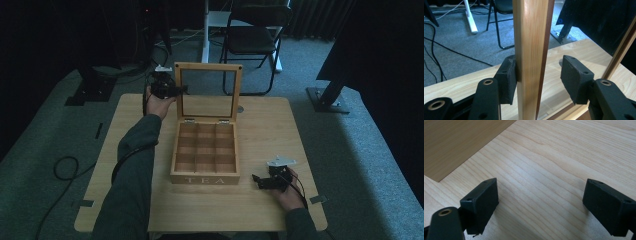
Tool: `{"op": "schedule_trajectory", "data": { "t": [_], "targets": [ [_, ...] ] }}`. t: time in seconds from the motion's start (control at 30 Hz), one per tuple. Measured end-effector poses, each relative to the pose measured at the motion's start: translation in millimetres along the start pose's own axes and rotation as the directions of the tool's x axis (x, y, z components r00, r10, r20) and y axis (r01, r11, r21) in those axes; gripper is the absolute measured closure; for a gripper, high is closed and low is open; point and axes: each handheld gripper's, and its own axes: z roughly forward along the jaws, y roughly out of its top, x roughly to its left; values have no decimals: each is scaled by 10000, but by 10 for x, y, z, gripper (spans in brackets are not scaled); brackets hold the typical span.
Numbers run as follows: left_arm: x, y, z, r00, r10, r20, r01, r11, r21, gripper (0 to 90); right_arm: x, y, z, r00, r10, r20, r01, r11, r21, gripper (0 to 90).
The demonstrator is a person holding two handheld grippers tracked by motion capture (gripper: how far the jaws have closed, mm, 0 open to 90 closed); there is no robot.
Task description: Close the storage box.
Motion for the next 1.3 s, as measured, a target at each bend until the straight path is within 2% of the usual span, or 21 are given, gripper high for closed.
{"op": "schedule_trajectory", "data": {
  "t": [0.13, 0.2, 0.33, 0.57, 0.83, 1.03, 1.1, 1.3],
  "targets": [
    [-7, -39, -68, 9995, -214, 231, 218, 9996, -187, 484, 1, 1, 0, 10000, 18, -2, -18, 10000, 5, 127],
    [-29, -46, -97, 9998, -77, 204, 80, 9998, -159, 485, 0, 2, 1, 10000, 7, 3, -7, 10000, 10, 127],
    [-70, -59, -146, 9999, -59, 121, 60, 9999, -141, 492, 2, 4, 2, 10000, 3, -5, -3, 10000, 17, 127],
    [-64, -133, -223, 9976, -489, 493, 514, 9974, -503, 502, 1, 5, 3, 10000, -21, 0, 21, 10000, 21, 127],
    [-123, -170, -315, 9988, -70, 482, 91, 9990, -427, 504, 4, 6, 4, 10000, 9, 9, -9, 10000, 16, 127],
    [-169, -219, -388, 9983, -9, 581, 38, 9987, -501, 485, 4, 6, 5, 10000, 9, 9, -9, 10000, 9, 127],
    [-188, -231, -419, 9988, 34, 497, -7, 9986, -529, 485, 4, 6, 5, 10000, 14, 10, -14, 10000, 10, 127],
    [-189, -248, -554, 9987, -238, 461, 283, 9945, -1004, 504, 6, 7, 6, 10000, 17, 20, -17, 10000, 12, 127]
  ]
}}
